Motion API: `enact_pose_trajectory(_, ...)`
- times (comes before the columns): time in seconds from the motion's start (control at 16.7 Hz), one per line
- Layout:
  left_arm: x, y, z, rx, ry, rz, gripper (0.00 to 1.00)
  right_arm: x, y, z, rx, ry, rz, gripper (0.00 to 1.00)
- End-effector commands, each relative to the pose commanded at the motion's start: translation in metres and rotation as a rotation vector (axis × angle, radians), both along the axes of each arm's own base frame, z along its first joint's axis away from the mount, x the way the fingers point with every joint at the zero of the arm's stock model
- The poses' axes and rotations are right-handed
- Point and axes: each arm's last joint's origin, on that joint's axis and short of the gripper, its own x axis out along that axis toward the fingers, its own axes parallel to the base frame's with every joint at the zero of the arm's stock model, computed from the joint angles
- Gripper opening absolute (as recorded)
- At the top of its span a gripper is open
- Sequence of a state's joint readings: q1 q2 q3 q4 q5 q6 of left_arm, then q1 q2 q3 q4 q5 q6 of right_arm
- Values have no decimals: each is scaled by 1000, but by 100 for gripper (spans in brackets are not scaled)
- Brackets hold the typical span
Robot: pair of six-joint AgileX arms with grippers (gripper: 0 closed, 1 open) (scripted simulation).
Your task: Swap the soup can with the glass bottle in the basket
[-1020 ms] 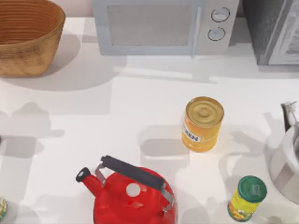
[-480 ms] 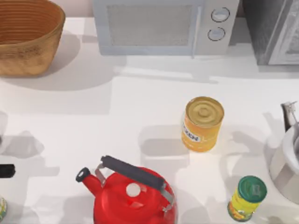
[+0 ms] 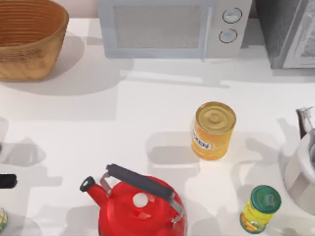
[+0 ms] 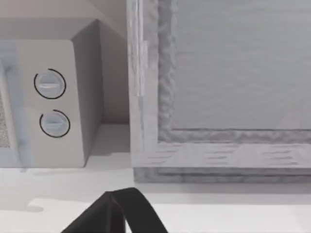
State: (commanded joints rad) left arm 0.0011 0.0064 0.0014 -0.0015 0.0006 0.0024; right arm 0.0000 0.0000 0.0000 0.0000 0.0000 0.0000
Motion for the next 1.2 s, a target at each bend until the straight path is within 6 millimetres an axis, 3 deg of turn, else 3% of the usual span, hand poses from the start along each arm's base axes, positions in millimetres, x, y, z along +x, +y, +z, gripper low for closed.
enact_pose_trajectory(0.48, 20, -10, 54, 52, -20, -213, 0, 0, 0, 0, 0, 0, 0, 100)
enact_pose_trajectory(0.78, 52, -19, 84, 84, -25, -378, 0, 0, 0, 0, 0, 0, 0, 100)
enact_pose_trajectory(1.2, 111, -40, 96, 107, -13, -624, 0, 0, 0, 0, 0, 0, 0, 100)
